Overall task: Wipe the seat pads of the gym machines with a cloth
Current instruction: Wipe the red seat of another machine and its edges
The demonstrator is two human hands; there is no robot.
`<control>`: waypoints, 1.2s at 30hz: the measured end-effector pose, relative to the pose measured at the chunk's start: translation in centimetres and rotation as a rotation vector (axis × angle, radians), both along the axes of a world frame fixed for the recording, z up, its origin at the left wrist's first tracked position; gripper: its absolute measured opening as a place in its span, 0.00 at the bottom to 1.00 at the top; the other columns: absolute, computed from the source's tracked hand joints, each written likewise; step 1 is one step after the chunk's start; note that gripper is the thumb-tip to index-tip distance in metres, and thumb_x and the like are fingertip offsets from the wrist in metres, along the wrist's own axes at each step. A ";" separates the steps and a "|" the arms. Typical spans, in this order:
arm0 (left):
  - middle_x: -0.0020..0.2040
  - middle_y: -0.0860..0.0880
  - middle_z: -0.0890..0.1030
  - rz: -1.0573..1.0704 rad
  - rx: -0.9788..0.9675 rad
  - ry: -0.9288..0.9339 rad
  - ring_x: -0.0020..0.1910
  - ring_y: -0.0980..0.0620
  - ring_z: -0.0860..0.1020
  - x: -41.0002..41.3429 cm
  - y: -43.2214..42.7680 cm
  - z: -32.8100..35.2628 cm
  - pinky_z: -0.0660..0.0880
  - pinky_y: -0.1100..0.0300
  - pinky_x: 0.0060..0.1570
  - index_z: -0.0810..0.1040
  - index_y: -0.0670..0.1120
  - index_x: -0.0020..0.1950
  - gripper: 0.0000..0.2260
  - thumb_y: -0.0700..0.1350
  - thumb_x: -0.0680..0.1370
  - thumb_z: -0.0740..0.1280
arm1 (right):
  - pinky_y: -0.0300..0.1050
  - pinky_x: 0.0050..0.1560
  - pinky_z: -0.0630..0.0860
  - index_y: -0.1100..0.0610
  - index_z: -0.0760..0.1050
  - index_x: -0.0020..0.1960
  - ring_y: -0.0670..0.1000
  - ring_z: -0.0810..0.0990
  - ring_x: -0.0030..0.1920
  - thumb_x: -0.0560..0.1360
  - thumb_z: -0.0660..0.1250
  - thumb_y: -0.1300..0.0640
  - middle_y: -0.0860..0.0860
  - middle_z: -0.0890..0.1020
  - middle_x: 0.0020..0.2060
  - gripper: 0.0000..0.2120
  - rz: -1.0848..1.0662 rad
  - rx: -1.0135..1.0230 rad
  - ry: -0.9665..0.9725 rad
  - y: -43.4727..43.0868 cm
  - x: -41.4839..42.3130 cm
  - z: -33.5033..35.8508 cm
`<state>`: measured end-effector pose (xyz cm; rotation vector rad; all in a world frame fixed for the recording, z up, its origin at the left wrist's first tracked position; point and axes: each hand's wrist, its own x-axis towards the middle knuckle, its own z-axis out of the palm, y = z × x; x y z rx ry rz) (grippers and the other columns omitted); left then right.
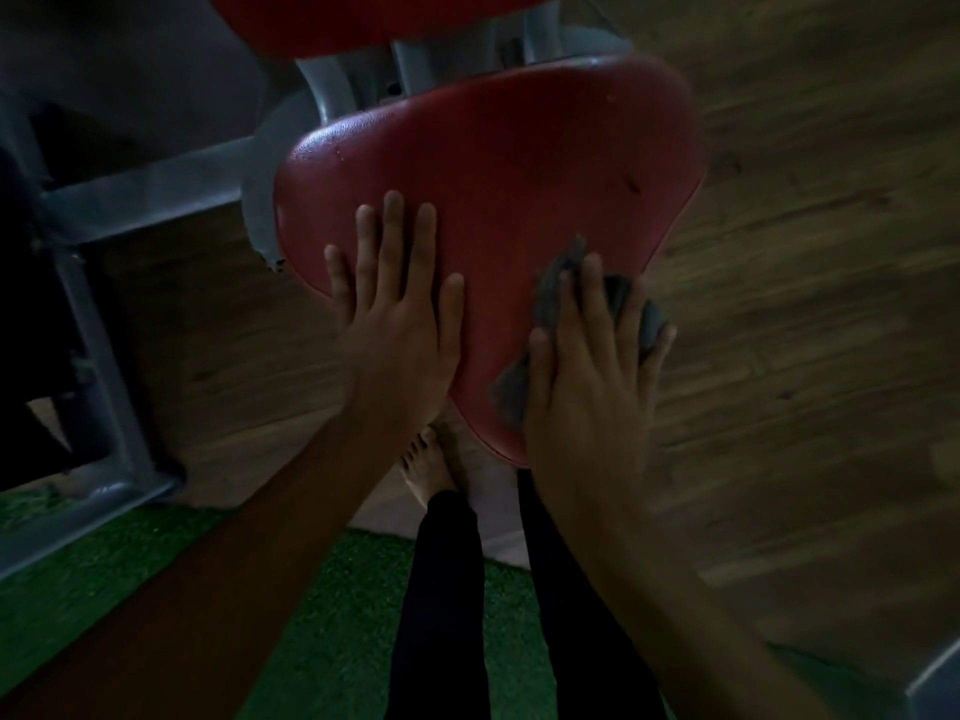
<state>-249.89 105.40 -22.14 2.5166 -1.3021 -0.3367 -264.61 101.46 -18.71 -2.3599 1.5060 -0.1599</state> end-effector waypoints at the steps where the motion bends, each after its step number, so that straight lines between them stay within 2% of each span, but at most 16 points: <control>1: 0.81 0.43 0.54 -0.004 0.006 -0.006 0.80 0.43 0.50 0.0 0.0 -0.1 0.44 0.42 0.77 0.55 0.45 0.80 0.26 0.55 0.84 0.46 | 0.61 0.78 0.47 0.56 0.61 0.78 0.58 0.54 0.79 0.85 0.52 0.50 0.51 0.60 0.78 0.24 0.066 -0.021 0.027 1.6 -0.6 0.3; 4: 0.81 0.43 0.53 -0.007 0.017 -0.012 0.80 0.43 0.50 0.0 0.0 0.0 0.44 0.41 0.77 0.54 0.45 0.81 0.26 0.56 0.84 0.45 | 0.61 0.77 0.49 0.56 0.61 0.78 0.57 0.54 0.79 0.85 0.51 0.49 0.51 0.60 0.78 0.24 0.190 0.002 0.058 3.9 -3.1 0.7; 9: 0.81 0.43 0.53 -0.011 0.016 -0.021 0.80 0.43 0.50 0.0 0.2 -0.2 0.44 0.42 0.77 0.54 0.46 0.81 0.26 0.55 0.84 0.46 | 0.63 0.77 0.46 0.55 0.57 0.79 0.56 0.50 0.80 0.85 0.48 0.49 0.49 0.56 0.79 0.25 -0.020 0.049 0.020 -0.5 -0.2 -0.2; 12: 0.81 0.43 0.53 -0.008 0.017 -0.014 0.80 0.43 0.50 0.0 0.1 -0.1 0.44 0.41 0.77 0.54 0.45 0.80 0.26 0.55 0.84 0.46 | 0.63 0.77 0.49 0.57 0.58 0.79 0.58 0.52 0.79 0.85 0.49 0.49 0.51 0.57 0.79 0.25 0.125 0.007 0.077 2.5 -1.8 0.5; 14: 0.81 0.44 0.53 -0.004 0.022 -0.002 0.80 0.43 0.50 -0.1 0.1 0.0 0.45 0.41 0.77 0.54 0.46 0.80 0.26 0.55 0.84 0.46 | 0.64 0.77 0.47 0.57 0.57 0.79 0.58 0.50 0.80 0.85 0.49 0.49 0.52 0.54 0.80 0.25 0.202 0.027 0.102 3.3 -3.4 0.8; 19: 0.81 0.44 0.53 -0.009 0.010 0.008 0.80 0.43 0.49 0.0 0.1 0.1 0.44 0.43 0.77 0.54 0.46 0.80 0.26 0.56 0.84 0.46 | 0.66 0.77 0.43 0.55 0.56 0.80 0.58 0.45 0.80 0.85 0.47 0.47 0.53 0.50 0.80 0.26 0.160 0.041 0.094 -0.3 -1.3 0.1; 23: 0.81 0.44 0.53 -0.002 0.003 0.023 0.80 0.44 0.49 0.1 0.2 0.0 0.43 0.43 0.77 0.55 0.46 0.80 0.26 0.56 0.84 0.47 | 0.64 0.77 0.45 0.55 0.61 0.78 0.57 0.51 0.80 0.84 0.55 0.48 0.55 0.58 0.79 0.24 0.130 -0.006 0.024 -2.5 -0.1 -0.6; 26: 0.81 0.44 0.53 0.002 -0.006 0.029 0.80 0.44 0.49 0.1 0.2 -0.1 0.43 0.43 0.78 0.55 0.46 0.80 0.26 0.56 0.84 0.47 | 0.64 0.77 0.49 0.55 0.62 0.78 0.56 0.53 0.79 0.84 0.52 0.49 0.52 0.60 0.78 0.24 0.143 -0.017 0.056 -1.7 0.2 -0.4; 31: 0.81 0.44 0.54 -0.007 -0.006 0.023 0.80 0.43 0.50 0.3 0.1 0.0 0.42 0.44 0.77 0.55 0.45 0.80 0.26 0.55 0.84 0.47 | 0.61 0.77 0.54 0.55 0.61 0.78 0.56 0.57 0.79 0.85 0.51 0.51 0.52 0.61 0.78 0.23 0.338 -0.028 0.097 2.1 -2.5 0.5; 33: 0.81 0.44 0.54 -0.005 -0.008 0.027 0.80 0.43 0.50 0.4 0.3 0.0 0.42 0.44 0.77 0.56 0.46 0.80 0.26 0.55 0.84 0.48 | 0.60 0.77 0.52 0.54 0.59 0.79 0.55 0.55 0.79 0.85 0.50 0.51 0.51 0.59 0.79 0.23 0.305 -0.029 0.108 0.1 -1.5 -0.1; 36: 0.81 0.44 0.55 -0.003 -0.027 0.042 0.80 0.44 0.50 0.5 0.3 0.0 0.42 0.46 0.77 0.57 0.46 0.80 0.26 0.55 0.84 0.50 | 0.58 0.78 0.47 0.53 0.56 0.80 0.54 0.51 0.80 0.85 0.49 0.51 0.50 0.57 0.80 0.24 0.115 -0.003 0.109 -3.1 2.3 -0.8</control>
